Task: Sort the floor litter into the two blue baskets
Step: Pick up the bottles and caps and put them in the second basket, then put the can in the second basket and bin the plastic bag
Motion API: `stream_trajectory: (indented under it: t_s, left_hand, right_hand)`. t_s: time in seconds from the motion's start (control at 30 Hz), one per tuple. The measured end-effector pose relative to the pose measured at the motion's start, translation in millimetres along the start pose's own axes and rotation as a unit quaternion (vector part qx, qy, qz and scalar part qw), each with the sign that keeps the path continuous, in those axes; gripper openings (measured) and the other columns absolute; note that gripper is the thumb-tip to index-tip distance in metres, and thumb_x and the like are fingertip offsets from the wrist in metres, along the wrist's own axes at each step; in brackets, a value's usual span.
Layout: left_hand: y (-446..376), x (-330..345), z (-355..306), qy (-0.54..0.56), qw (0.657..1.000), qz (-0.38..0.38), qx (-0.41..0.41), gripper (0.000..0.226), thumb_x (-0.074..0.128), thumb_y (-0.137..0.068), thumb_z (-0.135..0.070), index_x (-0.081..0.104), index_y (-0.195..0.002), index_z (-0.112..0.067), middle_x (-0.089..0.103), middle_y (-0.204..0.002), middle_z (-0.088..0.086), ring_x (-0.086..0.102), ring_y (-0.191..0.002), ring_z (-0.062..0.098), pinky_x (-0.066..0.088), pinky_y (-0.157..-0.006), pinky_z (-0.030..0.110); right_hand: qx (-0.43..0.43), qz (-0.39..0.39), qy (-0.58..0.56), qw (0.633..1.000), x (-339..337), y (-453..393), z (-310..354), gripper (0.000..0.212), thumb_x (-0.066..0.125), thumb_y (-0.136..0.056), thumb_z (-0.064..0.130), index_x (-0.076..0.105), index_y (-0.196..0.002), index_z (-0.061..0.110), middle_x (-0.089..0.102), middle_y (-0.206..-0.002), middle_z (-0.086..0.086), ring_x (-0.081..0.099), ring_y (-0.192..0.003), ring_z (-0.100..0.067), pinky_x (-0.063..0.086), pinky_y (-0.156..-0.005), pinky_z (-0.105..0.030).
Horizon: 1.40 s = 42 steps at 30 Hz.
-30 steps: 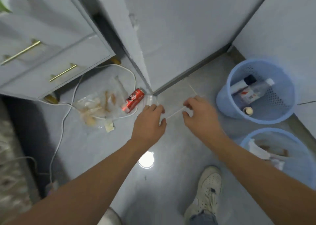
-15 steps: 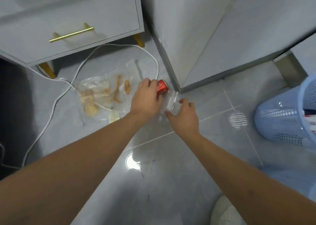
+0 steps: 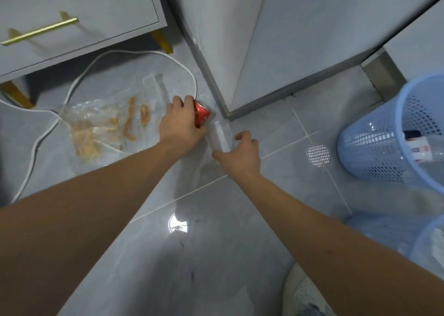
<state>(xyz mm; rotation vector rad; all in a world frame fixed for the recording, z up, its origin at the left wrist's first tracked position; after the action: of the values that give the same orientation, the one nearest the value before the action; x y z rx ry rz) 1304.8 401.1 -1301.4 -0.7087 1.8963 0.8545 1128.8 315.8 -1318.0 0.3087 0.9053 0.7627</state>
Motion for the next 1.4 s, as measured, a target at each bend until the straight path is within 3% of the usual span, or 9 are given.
stream_trajectory:
  t_s: [0.1,0.23,0.37,0.63,0.73,0.9,1.07,1.2,1.4]
  left_hand:
    - [35,-37,-25,0.051,0.998,-0.030,0.023,0.062,0.076,-0.076,-0.035,0.045,-0.126,-0.017,0.047,-0.121,0.008,0.056,-0.107,0.032,0.053,-0.074,0.047]
    - [92,-86,-79,0.074,0.994,-0.024,0.072,0.052,0.075,-0.078,-0.036,0.045,-0.117,-0.021,0.050,-0.115,0.000,0.058,-0.097,0.024,0.057,-0.074,0.048]
    - [130,-126,-150,0.100,0.987,0.020,0.125,0.061,0.079,-0.080,-0.042,0.044,-0.127,-0.025,0.053,-0.124,-0.006,0.061,-0.103,0.020,0.058,-0.082,0.042]
    - [121,-143,-342,0.197,0.957,0.048,0.208,0.061,0.077,-0.079,-0.031,0.044,-0.131,-0.029,0.054,-0.127,-0.011,0.060,-0.110,0.016,0.050,-0.083,0.032]
    - [107,-119,-399,0.207,0.948,0.053,0.237,0.055,0.074,-0.079,-0.028,0.045,-0.125,-0.027,0.056,-0.124,-0.006,0.062,-0.104,0.022,0.055,-0.081,0.041]
    - [82,-47,-449,0.098,0.950,0.076,0.285,0.056,0.075,-0.084,-0.027,0.047,-0.131,-0.018,0.056,-0.130,0.005,0.061,-0.107,0.030,0.054,-0.082,0.046]
    - [55,13,-462,-0.028,0.945,0.058,0.320,0.048,0.071,-0.086,-0.046,0.053,-0.122,-0.020,0.063,-0.114,0.006,0.058,-0.104,0.030,0.050,-0.083,0.043]
    - [48,29,-464,-0.045,0.939,0.083,0.330,0.055,0.071,-0.086,-0.037,0.053,-0.134,-0.018,0.059,-0.127,0.008,0.052,-0.118,0.031,0.047,-0.092,0.044]
    - [55,-17,-443,0.019,0.937,0.051,0.344,0.052,0.071,-0.085,-0.026,0.055,-0.134,-0.015,0.058,-0.127,0.008,0.050,-0.120,0.030,0.049,-0.089,0.043]
  right_hand:
    - [-0.036,-0.034,-0.015,0.999,-42,28,1,0.063,0.083,-0.071,0.034,0.047,-0.122,0.022,0.042,-0.118,0.000,0.055,-0.087,-0.018,0.047,-0.072,-0.029]
    - [-0.060,-0.087,-0.032,0.994,-114,78,2,0.063,0.082,-0.071,0.033,0.050,-0.126,0.026,0.046,-0.118,0.003,0.051,-0.107,-0.018,0.048,-0.087,-0.029]
    - [-0.082,-0.142,-0.028,0.986,-204,129,5,0.068,0.080,-0.074,0.025,0.048,-0.134,0.025,0.047,-0.127,0.006,0.038,-0.113,-0.007,0.032,-0.088,-0.016]
    - [-0.047,-0.305,0.002,0.951,-386,140,-33,0.064,0.076,-0.073,0.027,0.050,-0.132,0.021,0.051,-0.129,-0.003,0.045,-0.117,-0.027,0.044,-0.100,-0.046]
    - [-0.022,-0.331,0.010,0.943,-424,117,-63,0.062,0.076,-0.074,0.025,0.051,-0.130,0.019,0.051,-0.128,-0.005,0.045,-0.118,-0.028,0.043,-0.102,-0.048]
    - [0.006,-0.282,0.033,0.959,-428,64,-112,0.063,0.079,-0.074,0.023,0.050,-0.131,0.019,0.052,-0.129,-0.006,0.046,-0.119,-0.030,0.043,-0.104,-0.047]
    - [0.019,-0.200,0.044,0.979,-399,23,-144,0.067,0.080,-0.072,0.025,0.050,-0.131,0.020,0.052,-0.129,-0.005,0.048,-0.119,-0.028,0.043,-0.100,-0.040]
    - [0.000,-0.158,0.060,0.986,-377,12,-145,0.062,0.080,-0.074,0.024,0.053,-0.129,0.015,0.054,-0.124,-0.010,0.051,-0.111,-0.030,0.043,-0.091,-0.037]
    - [-0.071,-0.214,0.053,0.973,-384,28,-103,0.045,0.072,-0.074,0.016,0.062,-0.116,0.009,0.060,-0.113,-0.011,0.052,-0.106,-0.029,0.043,-0.084,-0.036]
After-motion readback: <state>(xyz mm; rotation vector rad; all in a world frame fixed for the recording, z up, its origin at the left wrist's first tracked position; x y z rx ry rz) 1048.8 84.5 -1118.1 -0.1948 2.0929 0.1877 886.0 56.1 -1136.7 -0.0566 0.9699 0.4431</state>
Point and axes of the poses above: each hand's wrist, its own y-axis away from the middle knuckle, its own x-axis out of the palm, z = x × y, the point moved 9 cm from there along -y, towards the middle knuckle
